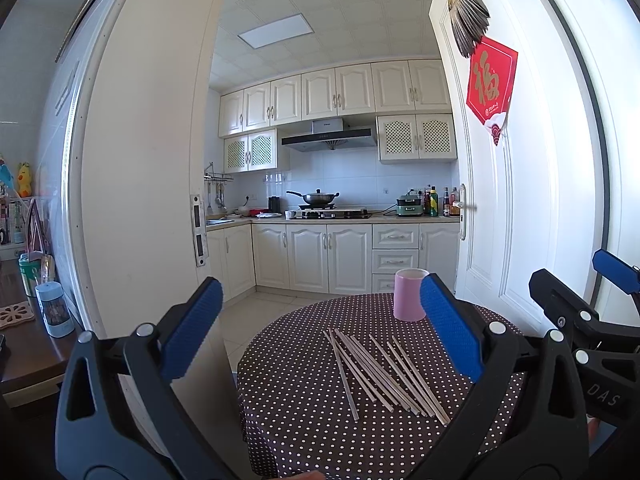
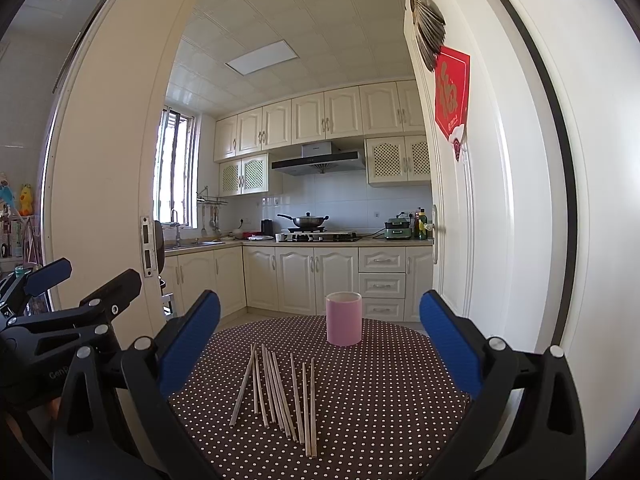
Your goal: Organize utensils
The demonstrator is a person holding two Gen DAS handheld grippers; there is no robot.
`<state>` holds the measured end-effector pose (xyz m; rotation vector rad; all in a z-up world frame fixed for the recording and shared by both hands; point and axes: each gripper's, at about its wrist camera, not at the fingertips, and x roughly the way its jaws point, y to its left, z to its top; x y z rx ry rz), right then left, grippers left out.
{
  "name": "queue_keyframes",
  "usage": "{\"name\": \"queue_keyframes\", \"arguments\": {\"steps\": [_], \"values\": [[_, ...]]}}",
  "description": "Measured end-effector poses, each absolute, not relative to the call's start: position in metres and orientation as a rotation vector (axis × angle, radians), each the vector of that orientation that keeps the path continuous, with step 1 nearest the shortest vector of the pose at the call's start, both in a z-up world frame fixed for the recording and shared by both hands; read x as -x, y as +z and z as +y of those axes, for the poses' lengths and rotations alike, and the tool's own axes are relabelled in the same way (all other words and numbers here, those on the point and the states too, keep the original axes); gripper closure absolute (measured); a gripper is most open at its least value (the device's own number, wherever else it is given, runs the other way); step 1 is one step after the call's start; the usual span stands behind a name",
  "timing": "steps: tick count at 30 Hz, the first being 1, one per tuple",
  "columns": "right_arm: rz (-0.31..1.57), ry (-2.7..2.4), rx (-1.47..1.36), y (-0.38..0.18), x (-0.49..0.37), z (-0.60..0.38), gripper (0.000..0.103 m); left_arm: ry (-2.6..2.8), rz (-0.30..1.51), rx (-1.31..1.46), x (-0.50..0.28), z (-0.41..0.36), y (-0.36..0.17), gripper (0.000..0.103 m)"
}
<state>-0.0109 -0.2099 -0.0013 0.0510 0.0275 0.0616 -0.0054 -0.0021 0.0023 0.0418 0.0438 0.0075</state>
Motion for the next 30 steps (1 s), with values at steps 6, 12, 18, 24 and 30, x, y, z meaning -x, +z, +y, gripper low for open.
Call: {"name": "queue_keyframes", "arguments": {"steps": [6,12,18,24,30], "values": [[0.031,0.061,-0.054,-0.0018,0.011,-0.2098,0.007,0.008,0.044,-0.042,0.005,-0.0021,0.0017,0.006],[0.036,0.06,-0.055,-0.0028,0.0099,-0.2107,0.007,0.009,0.046,-0.042,0.0032,-0.0023,0.0001,0.006],[0.045,0.064,-0.062,-0.0039,0.0084,-0.2118,0.007,0.009,0.046,-0.043,0.0038,-0.001,-0.0013,0.006],[0.05,0.065,-0.063,-0.003,0.0065,-0.212,0.007,0.01,0.048,-0.042,0.0039,-0.0015,-0.0017,0.006],[0.052,0.064,-0.064,-0.0042,0.0061,-0.2114,0.007,0.009,0.05,-0.042,0.0036,-0.0006,-0.0019,0.006]]}}
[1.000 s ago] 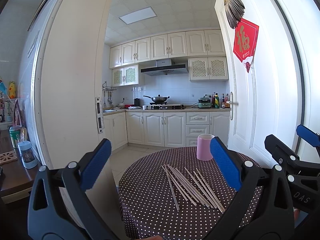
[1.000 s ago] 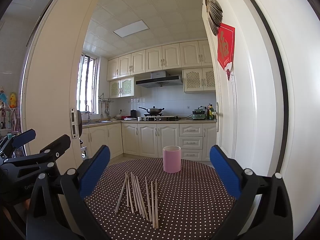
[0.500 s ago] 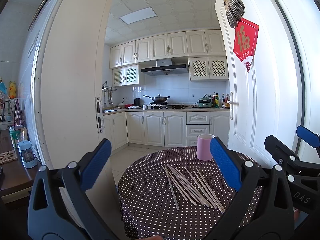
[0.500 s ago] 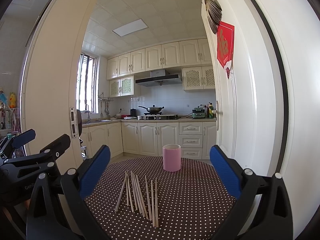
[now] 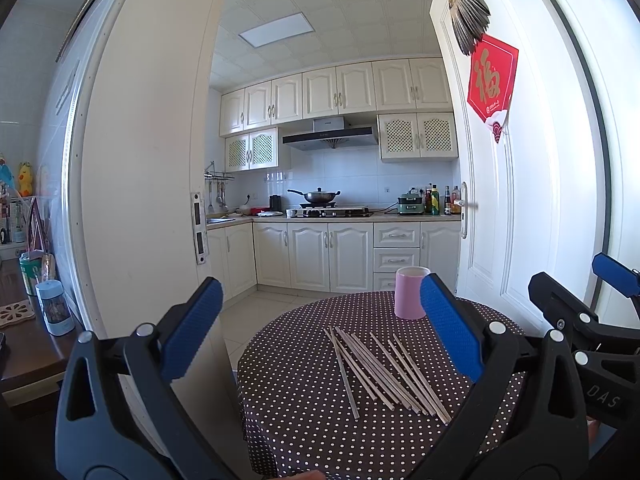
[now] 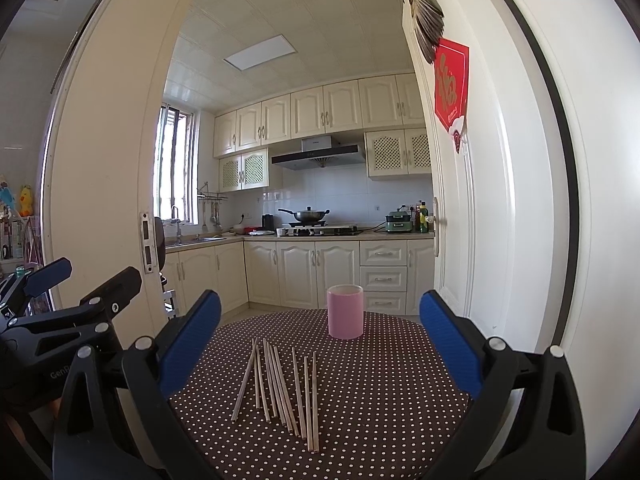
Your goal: Organize utensils
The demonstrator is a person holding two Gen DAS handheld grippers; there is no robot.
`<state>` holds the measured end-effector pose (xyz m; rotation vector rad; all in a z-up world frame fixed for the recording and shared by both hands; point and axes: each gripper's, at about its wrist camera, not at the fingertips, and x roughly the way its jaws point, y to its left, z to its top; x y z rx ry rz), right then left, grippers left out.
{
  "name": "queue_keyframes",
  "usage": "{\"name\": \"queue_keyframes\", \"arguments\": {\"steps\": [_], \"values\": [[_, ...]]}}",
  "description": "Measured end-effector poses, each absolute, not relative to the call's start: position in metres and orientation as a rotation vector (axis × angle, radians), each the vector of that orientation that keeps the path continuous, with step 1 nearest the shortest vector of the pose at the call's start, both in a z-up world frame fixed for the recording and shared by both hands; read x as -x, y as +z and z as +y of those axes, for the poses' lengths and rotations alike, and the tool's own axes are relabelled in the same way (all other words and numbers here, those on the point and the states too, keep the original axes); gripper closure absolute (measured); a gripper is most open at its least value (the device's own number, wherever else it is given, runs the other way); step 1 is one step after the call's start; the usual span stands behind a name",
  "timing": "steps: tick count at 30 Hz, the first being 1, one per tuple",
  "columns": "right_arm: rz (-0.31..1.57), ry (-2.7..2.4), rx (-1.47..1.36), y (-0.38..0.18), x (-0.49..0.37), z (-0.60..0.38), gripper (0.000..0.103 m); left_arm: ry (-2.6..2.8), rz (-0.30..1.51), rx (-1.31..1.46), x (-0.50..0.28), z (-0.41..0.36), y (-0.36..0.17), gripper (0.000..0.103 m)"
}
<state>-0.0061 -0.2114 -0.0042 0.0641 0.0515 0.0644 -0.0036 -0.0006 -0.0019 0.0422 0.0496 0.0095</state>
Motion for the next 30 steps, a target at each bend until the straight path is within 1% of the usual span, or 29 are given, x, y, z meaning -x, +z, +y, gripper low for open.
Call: {"name": "queue_keyframes", "arguments": {"steps": [30], "values": [[0.055,0.065,-0.066,-0.0043,0.004,-0.211,0.007,0.013,0.055,-0.042,0.0005,0.002,-0.0015,0.006]]}}
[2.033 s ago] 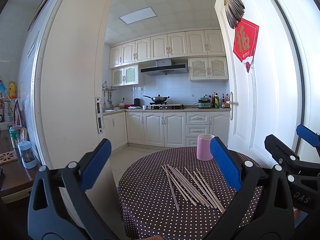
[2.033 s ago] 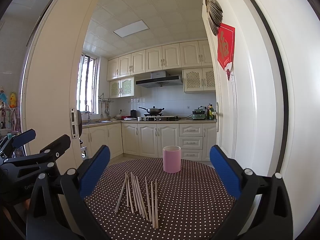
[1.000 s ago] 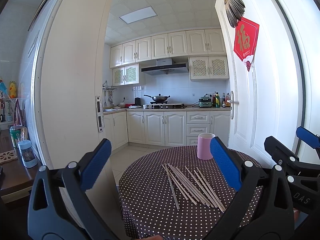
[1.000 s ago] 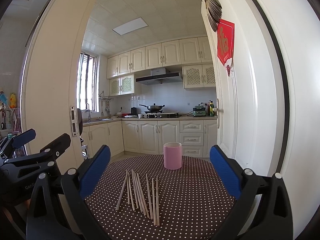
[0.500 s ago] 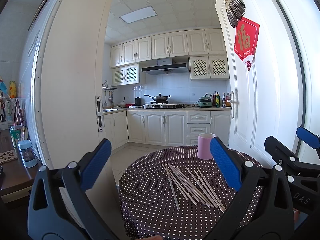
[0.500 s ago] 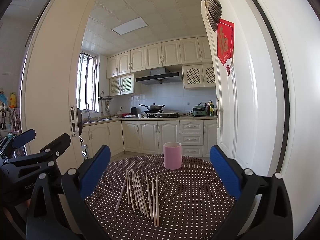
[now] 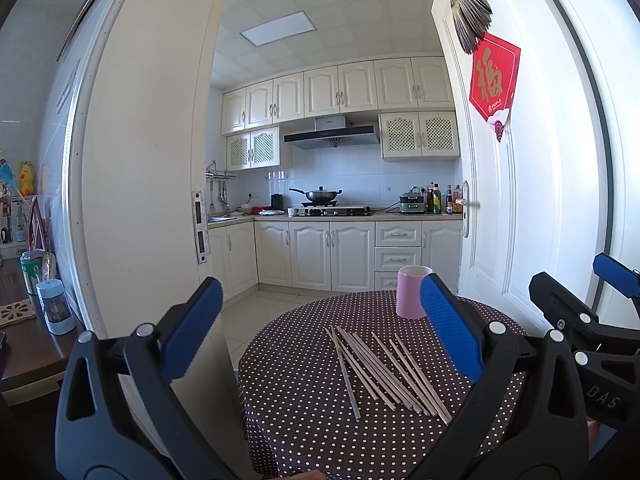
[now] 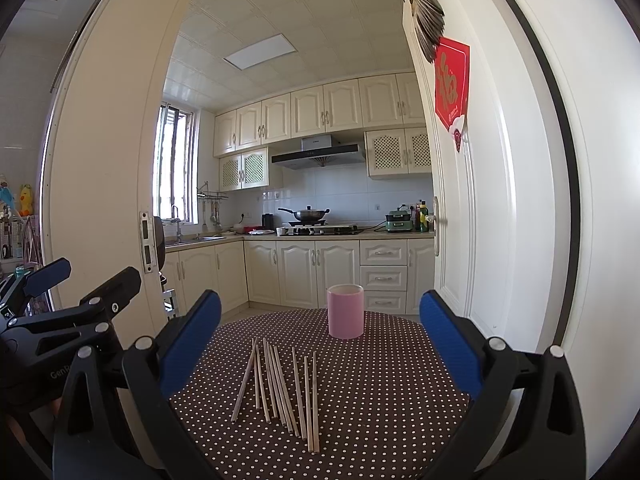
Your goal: Organize utensils
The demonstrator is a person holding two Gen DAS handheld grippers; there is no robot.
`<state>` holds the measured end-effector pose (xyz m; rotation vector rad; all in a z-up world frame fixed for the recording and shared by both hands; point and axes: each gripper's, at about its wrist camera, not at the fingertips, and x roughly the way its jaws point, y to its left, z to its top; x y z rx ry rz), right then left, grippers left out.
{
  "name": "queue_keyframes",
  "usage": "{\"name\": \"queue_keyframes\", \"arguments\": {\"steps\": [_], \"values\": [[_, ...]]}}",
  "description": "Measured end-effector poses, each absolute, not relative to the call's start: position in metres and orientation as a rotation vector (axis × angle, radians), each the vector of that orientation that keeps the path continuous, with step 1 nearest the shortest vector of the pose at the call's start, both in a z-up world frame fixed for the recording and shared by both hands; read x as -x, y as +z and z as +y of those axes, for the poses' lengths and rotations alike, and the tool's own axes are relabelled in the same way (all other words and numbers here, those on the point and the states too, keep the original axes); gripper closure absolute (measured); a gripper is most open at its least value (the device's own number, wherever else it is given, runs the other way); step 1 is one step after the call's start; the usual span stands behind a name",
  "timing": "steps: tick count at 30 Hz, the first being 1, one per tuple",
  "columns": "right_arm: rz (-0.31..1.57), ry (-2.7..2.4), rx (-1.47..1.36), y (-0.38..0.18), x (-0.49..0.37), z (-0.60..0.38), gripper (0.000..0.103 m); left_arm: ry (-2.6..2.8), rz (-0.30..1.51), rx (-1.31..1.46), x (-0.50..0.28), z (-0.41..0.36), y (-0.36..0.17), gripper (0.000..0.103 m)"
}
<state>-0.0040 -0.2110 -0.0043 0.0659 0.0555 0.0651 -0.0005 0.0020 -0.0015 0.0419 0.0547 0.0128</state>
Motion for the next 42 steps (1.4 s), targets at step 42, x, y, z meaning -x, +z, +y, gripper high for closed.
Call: {"name": "queue_keyframes", "arguments": {"steps": [42], "values": [[0.572,0.199,0.022,-0.057,-0.195,-0.215,0.007,-0.172,0.601,-0.124,-0.208,0.009,-0.065,0.006]]}}
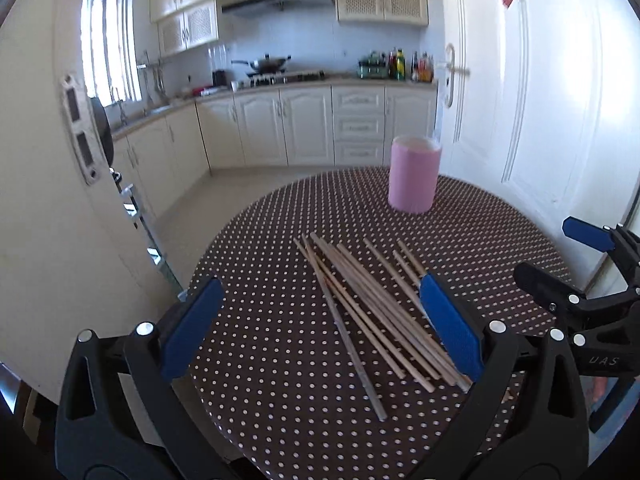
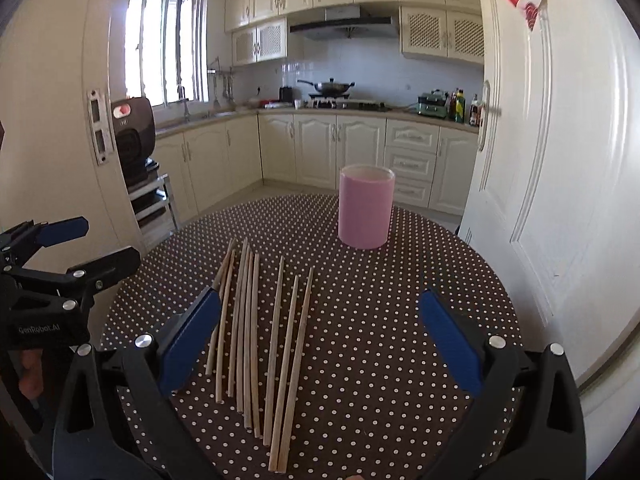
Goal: Organize utensils
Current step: 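Lower the left gripper onto a wooden chopstick and close while the right gripper grasps another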
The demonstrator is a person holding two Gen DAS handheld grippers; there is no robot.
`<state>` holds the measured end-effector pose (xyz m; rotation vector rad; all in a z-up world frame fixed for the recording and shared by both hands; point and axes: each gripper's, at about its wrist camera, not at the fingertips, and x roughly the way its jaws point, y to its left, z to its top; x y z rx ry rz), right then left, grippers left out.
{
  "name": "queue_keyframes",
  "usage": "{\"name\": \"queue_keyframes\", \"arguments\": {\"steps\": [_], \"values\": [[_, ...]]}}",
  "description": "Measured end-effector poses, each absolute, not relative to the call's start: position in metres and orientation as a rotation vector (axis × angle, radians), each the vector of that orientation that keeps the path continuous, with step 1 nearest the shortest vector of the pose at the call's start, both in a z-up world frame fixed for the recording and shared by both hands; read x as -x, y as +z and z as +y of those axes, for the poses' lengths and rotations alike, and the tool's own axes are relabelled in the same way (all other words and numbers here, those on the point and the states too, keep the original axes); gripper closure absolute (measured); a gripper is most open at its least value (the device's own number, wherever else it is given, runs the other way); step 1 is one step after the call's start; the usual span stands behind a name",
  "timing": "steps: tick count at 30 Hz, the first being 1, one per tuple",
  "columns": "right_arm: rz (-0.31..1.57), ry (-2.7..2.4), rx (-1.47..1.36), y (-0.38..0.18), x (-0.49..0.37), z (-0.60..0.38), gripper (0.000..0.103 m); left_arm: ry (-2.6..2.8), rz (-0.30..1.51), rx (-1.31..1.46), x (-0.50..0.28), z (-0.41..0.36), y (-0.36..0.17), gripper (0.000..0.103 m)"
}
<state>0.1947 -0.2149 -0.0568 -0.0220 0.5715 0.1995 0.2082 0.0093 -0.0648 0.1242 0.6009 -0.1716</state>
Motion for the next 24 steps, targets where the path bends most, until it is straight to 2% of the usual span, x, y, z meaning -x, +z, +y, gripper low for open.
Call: {"name": "queue_keyframes", "arguments": {"steps": [4,7,11,13,15,24], "values": [[0.684,0.221,0.079,-0.074,-0.225,-0.206,0.007,-0.227,0.744,-0.076,-0.247,0.011,-0.085,0.016],[0.758,0.228,0.068,-0.083,-0.244,-0.209,0.008,-0.237,0.865,-0.044,-0.271,0.014,-0.104,0.028],[0.851,0.255,0.044,-0.094,-0.268,-0.214,0.025,-0.226,0.988,-0.032,-0.292,0.014,-0.125,0.055],[0.906,0.271,0.038,-0.1,-0.279,-0.215,0.032,-0.239,1.024,-0.019,-0.301,0.012,-0.132,0.056],[0.941,0.282,0.027,-0.103,-0.285,-0.216,0.044,-0.24,1.05,0.004,-0.306,0.013,-0.137,0.062],[1.077,0.328,0.001,-0.121,-0.312,-0.21,0.057,-0.22,1.107,0.0,-0.322,0.013,-0.159,0.067]]}}
